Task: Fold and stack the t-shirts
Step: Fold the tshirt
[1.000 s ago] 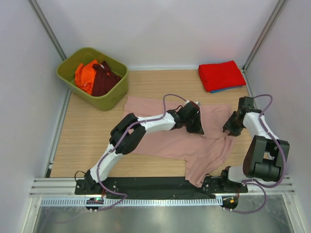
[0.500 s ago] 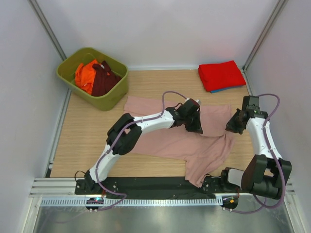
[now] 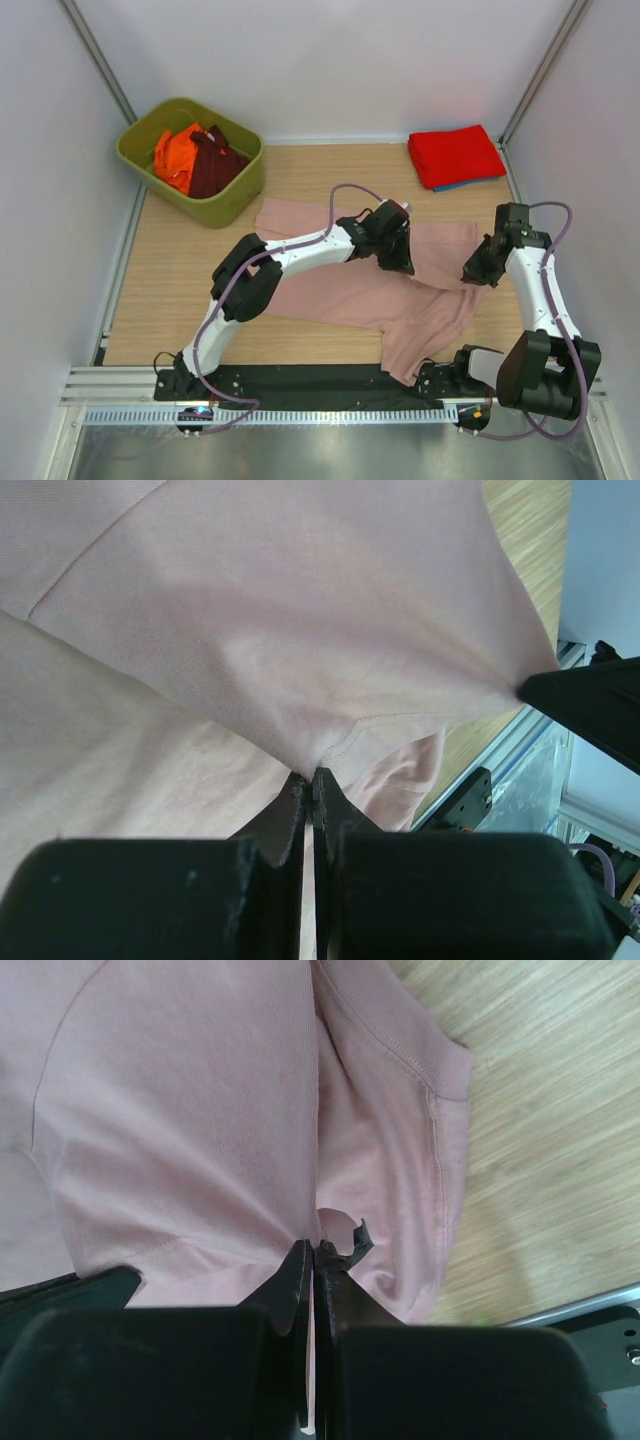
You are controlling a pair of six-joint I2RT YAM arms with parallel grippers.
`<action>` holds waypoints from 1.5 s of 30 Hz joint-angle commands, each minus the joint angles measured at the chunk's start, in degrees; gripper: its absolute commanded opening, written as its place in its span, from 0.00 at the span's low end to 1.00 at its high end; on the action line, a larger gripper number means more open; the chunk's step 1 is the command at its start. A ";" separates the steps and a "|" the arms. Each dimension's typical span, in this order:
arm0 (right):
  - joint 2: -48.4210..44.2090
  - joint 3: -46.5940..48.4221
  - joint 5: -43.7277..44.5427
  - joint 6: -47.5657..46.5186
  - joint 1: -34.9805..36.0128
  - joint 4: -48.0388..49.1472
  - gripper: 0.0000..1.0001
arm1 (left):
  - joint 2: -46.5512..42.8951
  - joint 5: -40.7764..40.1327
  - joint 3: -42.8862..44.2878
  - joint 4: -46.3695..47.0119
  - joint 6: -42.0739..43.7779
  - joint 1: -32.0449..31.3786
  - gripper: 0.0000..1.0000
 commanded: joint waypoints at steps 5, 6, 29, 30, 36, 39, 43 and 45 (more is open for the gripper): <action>0.39 -0.11 1.78 2.26 0.97 -2.64 0.01 | -2.16 1.53 -1.41 -0.23 -0.23 -0.16 0.00; 0.56 -0.81 1.78 2.88 0.97 -2.38 0.01 | -2.16 1.53 -2.02 0.03 -0.32 -0.16 0.00; 13.31 11.13 9.77 1.56 0.97 16.25 0.65 | -16.75 -8.14 -7.21 -4.18 12.41 9.50 0.51; 16.96 12.79 9.60 0.87 0.97 18.60 0.65 | -16.83 -7.79 -7.21 -4.70 13.12 11.34 0.50; 28.33 16.93 10.04 -0.02 0.97 24.42 0.57 | -12.45 -1.37 -1.60 -9.80 19.71 22.95 0.40; 32.11 17.81 10.22 0.25 0.97 26.71 0.57 | -10.51 -2.77 -0.71 -9.89 22.17 25.33 0.38; 34.49 19.31 11.88 -0.63 0.89 27.68 0.57 | -8.66 -3.74 -0.27 -9.63 23.05 26.56 0.36; 35.02 19.83 12.15 -0.72 0.36 28.12 0.58 | -7.96 -5.84 -0.35 -9.63 23.49 26.74 0.34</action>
